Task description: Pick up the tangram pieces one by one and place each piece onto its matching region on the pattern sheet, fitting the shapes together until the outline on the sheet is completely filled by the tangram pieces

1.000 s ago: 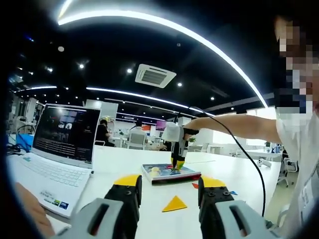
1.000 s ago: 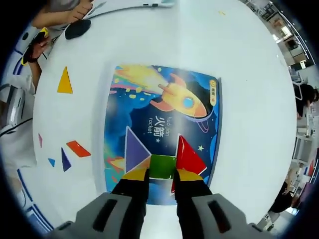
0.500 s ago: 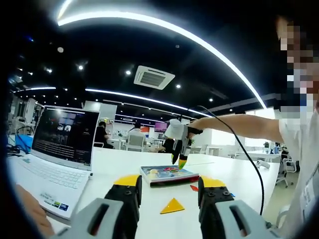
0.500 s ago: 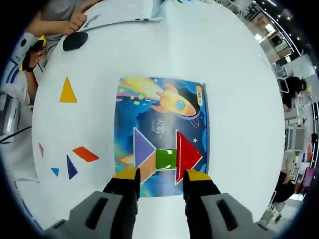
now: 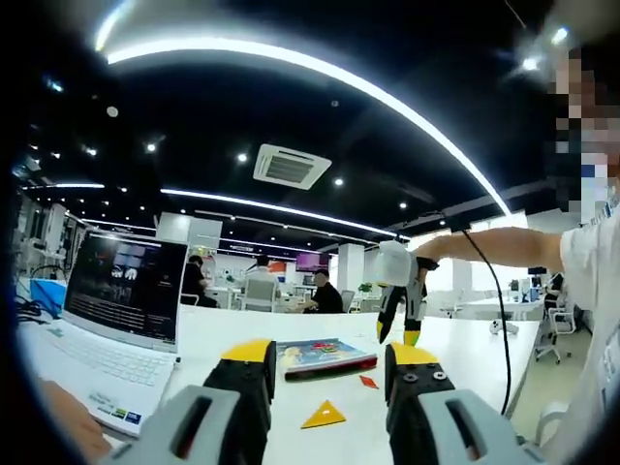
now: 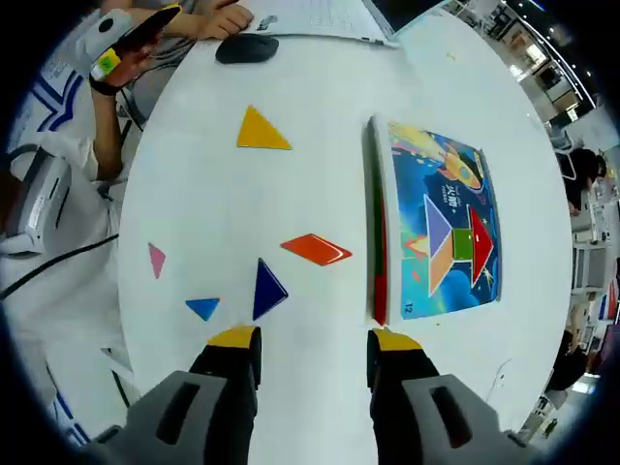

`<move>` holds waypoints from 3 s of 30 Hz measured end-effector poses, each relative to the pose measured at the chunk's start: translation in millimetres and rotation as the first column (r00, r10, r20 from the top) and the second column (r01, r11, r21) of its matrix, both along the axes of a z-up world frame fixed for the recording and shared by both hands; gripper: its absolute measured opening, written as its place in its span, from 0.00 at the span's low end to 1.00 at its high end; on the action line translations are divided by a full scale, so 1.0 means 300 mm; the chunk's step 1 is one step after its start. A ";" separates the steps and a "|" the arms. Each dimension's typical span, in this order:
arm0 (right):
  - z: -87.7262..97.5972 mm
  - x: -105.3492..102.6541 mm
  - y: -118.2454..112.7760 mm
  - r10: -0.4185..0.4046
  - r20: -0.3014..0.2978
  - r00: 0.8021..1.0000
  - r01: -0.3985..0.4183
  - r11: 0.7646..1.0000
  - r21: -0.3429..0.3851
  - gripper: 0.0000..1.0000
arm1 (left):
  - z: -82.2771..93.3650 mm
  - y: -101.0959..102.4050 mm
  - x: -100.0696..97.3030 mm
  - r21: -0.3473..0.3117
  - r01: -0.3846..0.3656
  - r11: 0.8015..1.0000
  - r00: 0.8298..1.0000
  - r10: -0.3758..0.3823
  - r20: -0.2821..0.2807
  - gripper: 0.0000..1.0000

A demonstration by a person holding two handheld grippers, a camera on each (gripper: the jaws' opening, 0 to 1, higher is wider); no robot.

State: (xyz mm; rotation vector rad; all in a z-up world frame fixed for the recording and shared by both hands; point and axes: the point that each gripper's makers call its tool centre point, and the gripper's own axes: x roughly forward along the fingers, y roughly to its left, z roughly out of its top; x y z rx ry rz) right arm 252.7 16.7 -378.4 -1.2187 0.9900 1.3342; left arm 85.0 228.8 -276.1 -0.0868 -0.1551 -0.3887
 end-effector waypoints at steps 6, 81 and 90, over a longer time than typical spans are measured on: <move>-0.018 -0.080 0.016 0.001 -0.030 1.000 -0.001 1.000 0.028 0.46 | 0.024 0.001 -0.017 -0.002 0.006 1.000 1.000 -0.006 0.023 0.46; 0.107 0.307 0.217 -0.227 0.011 0.974 0.219 0.951 0.216 0.15 | -0.015 0.014 0.022 -0.010 0.003 1.000 1.000 -0.003 -0.007 0.45; -0.020 0.376 0.269 -0.323 -0.034 0.946 0.322 0.921 0.220 0.15 | -0.039 0.041 0.044 -0.019 -0.012 1.000 1.000 0.011 -0.026 0.45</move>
